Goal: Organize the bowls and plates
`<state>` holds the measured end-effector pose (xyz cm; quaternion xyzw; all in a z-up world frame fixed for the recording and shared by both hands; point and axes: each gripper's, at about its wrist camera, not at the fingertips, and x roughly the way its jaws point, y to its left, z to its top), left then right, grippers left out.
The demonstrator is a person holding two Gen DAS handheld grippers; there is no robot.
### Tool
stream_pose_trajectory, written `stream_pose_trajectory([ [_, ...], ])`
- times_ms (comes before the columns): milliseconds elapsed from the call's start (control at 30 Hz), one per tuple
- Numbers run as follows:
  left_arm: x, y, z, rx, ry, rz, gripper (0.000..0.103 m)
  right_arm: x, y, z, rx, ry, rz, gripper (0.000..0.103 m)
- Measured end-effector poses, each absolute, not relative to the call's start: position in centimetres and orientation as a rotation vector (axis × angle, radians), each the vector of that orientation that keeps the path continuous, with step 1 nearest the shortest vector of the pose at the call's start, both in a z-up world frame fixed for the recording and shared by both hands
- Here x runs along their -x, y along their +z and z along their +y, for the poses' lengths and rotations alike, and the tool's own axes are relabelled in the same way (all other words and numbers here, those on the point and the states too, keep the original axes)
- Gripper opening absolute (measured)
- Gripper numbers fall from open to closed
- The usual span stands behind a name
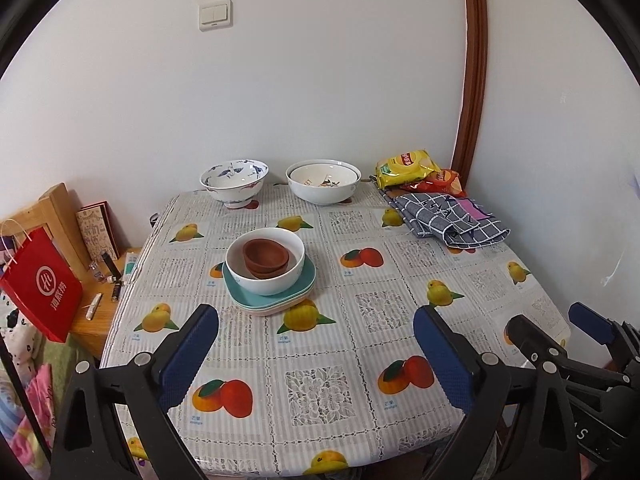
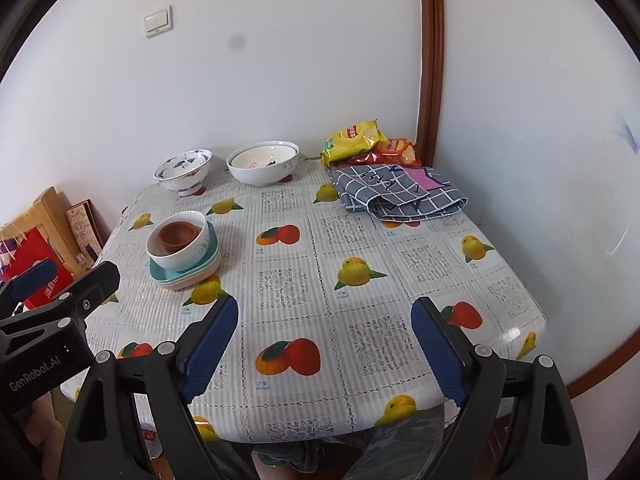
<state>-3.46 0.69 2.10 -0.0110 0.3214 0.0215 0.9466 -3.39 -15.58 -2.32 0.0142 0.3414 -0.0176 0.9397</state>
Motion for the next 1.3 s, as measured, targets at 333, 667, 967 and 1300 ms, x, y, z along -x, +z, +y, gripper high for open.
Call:
stream_pose_trajectory([
  [333, 3.23, 1.83, 0.69, 0.018, 0.045, 0.664, 0.099, 3.46, -2.40, -15.32, -0.018, -0.032, 0.696, 0.088],
  [667, 3.57, 2.27, 0.36, 0.000, 0.041, 0.654, 0.099, 3.69, -1.97, -15.55, -0.020, -0.035, 0.687, 0.088],
  [967, 3.63, 2.40, 0.44, 0.002, 0.043, 0.652, 0.099, 3.81, -1.76, -15.64, -0.020, -0.035, 0.683, 0.088],
  [1300, 3.60, 2.47, 0.66, 0.006, 0.046, 0.652, 0.099, 3.79, -1.79, -15.64, -0.020, -0.035, 0.684, 0.088],
])
